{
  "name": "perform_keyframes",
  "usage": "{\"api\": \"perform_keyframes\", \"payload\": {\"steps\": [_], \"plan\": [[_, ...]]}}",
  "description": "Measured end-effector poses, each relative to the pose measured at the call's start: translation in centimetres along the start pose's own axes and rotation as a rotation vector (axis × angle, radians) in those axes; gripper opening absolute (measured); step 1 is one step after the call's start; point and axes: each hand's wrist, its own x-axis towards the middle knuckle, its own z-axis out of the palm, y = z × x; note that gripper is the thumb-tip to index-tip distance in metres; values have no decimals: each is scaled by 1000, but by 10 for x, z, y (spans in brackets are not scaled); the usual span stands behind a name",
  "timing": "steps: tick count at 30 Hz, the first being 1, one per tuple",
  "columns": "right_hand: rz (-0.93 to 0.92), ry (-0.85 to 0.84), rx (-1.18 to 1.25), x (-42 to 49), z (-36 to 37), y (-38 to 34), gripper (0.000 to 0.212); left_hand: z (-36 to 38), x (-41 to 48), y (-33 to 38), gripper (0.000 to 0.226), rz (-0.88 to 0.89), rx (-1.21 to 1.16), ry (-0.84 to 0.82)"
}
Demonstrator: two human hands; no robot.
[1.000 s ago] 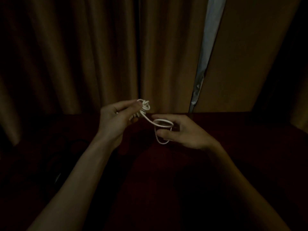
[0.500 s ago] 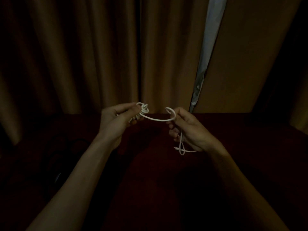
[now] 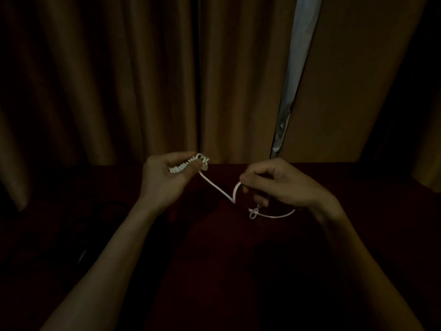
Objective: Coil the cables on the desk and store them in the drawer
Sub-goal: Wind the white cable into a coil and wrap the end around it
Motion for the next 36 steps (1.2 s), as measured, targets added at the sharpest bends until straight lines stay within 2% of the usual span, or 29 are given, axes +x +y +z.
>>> {"api": "perform_keyframes", "payload": {"steps": [2,4,8,10,13,14,16,18,20,22,25,27,30,33,36], "plan": [[19,3,44,-2,-4,3,28,-5,4,-6,14,-31,-18,66],[60,-69,11,-3,-6,4,23,-10,7,-13,15,-60,-10,121],[374,-316,-148,2,4,8,14,-11,8,-17,16,-92,-39,153],[455,-397,-259,8,19,15,15,-6,7,-12,16,-78,-59,133],[414,-339,-474,20,41,32,12,2,1,-1,16,2,-61,37],[396,-284,-476,23,47,35,24,4,-1,2,18,38,-61,-6],[316,-141,-188,25,51,36,46,8,-4,7,21,90,-52,-80],[182,-77,215,24,49,29,48,11,-6,9,25,102,-44,-126],[132,-89,326,23,45,23,36,13,-7,11,26,100,-67,-159],[163,-118,403,22,46,26,27,13,-8,12,25,85,-109,-179],[159,-118,542,20,44,32,25,11,-10,15,30,-7,-253,-248],[162,-218,519,17,40,35,27,9,-11,18,31,-39,-314,-356],[207,-403,336,11,34,39,27,4,-13,21,31,-48,-299,-596],[328,-367,160,11,31,46,11,-2,-12,18,35,-71,-116,-772],[380,-374,37,15,33,50,13,-2,-11,11,38,-88,113,-852]]}}
